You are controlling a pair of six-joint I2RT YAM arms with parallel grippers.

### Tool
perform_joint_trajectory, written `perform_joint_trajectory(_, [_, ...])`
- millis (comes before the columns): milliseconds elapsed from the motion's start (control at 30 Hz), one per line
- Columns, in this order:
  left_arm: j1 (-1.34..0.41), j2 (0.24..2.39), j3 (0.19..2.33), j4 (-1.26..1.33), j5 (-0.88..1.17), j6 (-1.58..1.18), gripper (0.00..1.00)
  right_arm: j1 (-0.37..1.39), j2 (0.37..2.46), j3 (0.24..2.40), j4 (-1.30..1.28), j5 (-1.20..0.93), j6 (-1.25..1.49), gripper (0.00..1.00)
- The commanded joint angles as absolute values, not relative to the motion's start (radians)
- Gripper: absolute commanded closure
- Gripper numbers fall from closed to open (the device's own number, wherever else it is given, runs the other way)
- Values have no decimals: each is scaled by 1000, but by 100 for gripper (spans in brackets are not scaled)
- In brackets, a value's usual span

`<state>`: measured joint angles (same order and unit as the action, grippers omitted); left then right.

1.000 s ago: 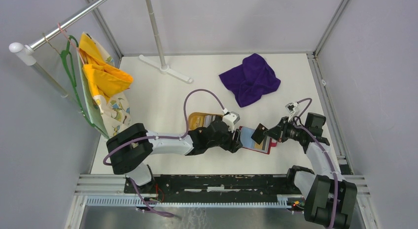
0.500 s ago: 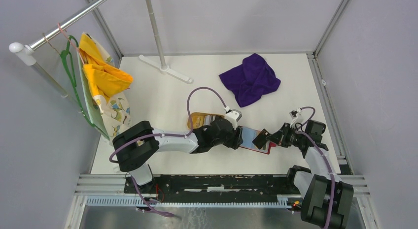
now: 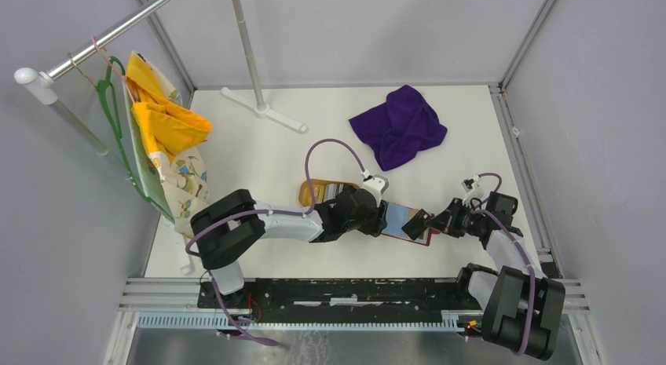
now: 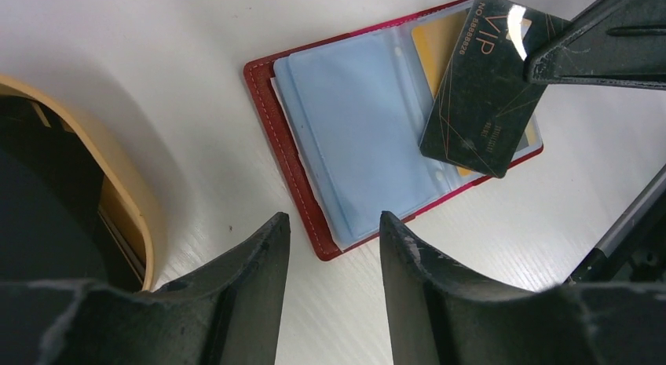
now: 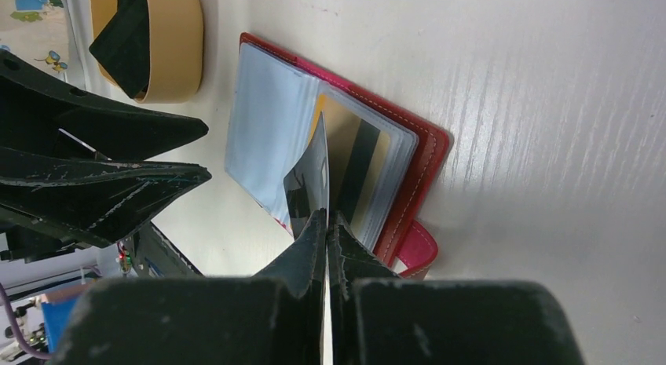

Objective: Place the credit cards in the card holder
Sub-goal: Insert the credit card into the card holder.

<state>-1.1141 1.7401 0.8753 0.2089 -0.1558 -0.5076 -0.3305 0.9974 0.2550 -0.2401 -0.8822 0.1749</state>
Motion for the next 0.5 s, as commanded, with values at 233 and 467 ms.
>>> perform_joint_trajectory(233, [-1115, 1804, 947, 179, -173, -490, 55, -305, 1089, 285, -174, -891, 195, 100])
perform_joint_trajectory(467, [-1117, 1837, 966, 164, -168, -486, 58, -275, 1163, 320, -184, -894, 187, 100])
